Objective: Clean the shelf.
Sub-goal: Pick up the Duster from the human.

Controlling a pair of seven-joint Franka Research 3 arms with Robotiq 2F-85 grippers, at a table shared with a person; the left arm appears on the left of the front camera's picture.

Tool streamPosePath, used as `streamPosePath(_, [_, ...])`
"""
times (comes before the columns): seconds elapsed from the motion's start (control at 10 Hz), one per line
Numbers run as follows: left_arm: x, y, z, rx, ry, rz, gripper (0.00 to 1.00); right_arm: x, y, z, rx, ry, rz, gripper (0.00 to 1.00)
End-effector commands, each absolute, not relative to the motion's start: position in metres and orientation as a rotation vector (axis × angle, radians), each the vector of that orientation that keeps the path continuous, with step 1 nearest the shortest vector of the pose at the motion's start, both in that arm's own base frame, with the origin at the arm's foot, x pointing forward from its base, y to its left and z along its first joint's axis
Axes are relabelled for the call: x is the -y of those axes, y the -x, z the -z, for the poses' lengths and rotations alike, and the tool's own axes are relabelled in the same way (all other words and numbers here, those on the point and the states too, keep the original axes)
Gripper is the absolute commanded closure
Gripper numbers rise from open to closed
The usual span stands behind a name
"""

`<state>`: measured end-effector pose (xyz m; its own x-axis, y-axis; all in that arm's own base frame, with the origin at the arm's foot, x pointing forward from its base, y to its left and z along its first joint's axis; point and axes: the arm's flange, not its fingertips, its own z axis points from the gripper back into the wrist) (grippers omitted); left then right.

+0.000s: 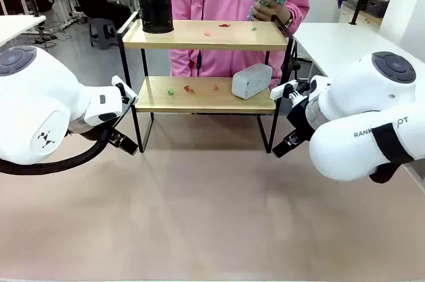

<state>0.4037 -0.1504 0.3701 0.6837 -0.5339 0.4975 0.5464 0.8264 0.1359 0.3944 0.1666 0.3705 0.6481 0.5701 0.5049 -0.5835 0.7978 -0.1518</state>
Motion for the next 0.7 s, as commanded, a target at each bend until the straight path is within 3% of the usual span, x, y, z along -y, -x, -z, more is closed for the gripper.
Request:
streamPosePath(0.0, [0.1505, -0.4036, -0.3702, 0.550, 0.024, 0.606, 0.00, -0.1666, -0.3944, -0.3705, 0.565, -0.025, -0.656, 0.00])
streamPosePath(0.6, [0.1505, -0.4036, -0.3702, 0.550, 0.024, 0.606, 0.00, -0.1666, -0.3944, -0.3705, 0.565, -0.025, -0.656, 0.00])
